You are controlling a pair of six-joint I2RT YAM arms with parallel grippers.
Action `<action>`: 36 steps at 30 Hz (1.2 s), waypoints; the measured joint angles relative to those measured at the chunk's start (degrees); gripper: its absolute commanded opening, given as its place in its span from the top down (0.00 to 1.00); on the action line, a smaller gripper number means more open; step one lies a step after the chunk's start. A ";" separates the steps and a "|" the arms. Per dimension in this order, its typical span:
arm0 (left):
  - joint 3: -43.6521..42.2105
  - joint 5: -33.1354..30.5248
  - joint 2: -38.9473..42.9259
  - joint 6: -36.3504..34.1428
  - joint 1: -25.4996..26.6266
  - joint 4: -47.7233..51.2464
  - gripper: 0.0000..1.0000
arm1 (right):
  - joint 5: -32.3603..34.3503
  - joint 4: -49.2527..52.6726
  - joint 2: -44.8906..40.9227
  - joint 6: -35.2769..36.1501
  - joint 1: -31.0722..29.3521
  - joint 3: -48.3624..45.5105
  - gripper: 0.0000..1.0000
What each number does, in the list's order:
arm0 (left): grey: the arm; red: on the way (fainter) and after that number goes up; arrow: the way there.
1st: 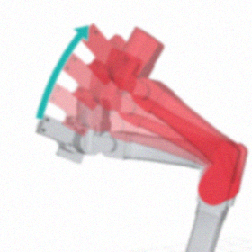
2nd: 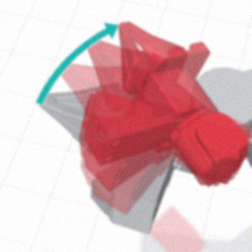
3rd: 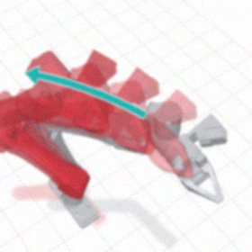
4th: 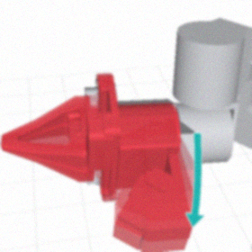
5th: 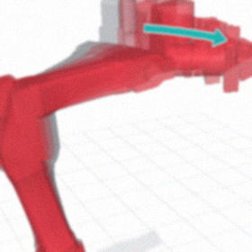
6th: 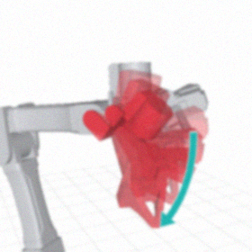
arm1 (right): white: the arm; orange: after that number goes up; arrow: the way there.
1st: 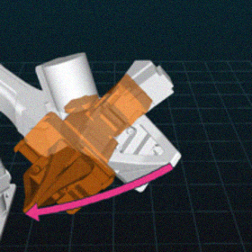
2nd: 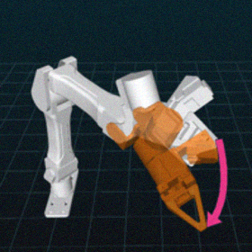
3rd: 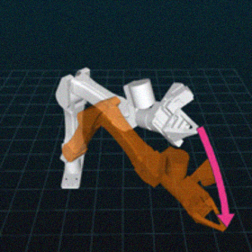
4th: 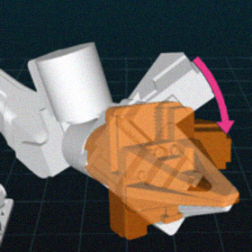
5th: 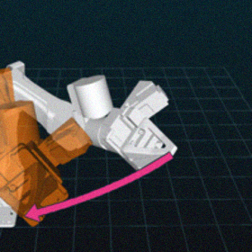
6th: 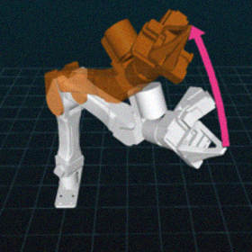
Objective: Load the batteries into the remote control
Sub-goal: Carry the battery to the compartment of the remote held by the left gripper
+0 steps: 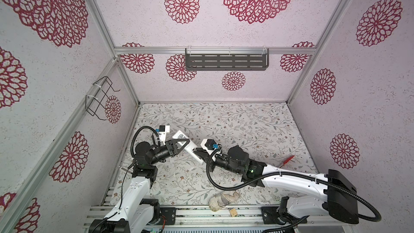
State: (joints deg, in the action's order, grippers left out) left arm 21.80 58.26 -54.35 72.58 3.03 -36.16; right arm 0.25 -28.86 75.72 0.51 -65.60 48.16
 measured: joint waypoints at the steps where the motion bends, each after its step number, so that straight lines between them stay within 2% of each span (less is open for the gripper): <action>1: 0.00 0.00 0.00 0.00 0.00 -0.04 1.00 | -0.04 -0.04 0.00 0.00 0.04 0.00 0.87; 21: 0.00 -0.11 0.00 -0.31 0.00 0.28 1.00 | -0.48 -4.52 2.47 -0.04 0.20 -1.70 0.88; 36: -0.13 -0.33 0.00 -1.36 0.00 1.14 1.00 | 0.13 -1.57 2.29 0.00 0.20 -1.40 0.88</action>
State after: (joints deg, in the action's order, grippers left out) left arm 21.67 57.93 -54.35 71.22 3.03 -35.03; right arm 0.38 -30.44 78.02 0.51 -65.41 46.76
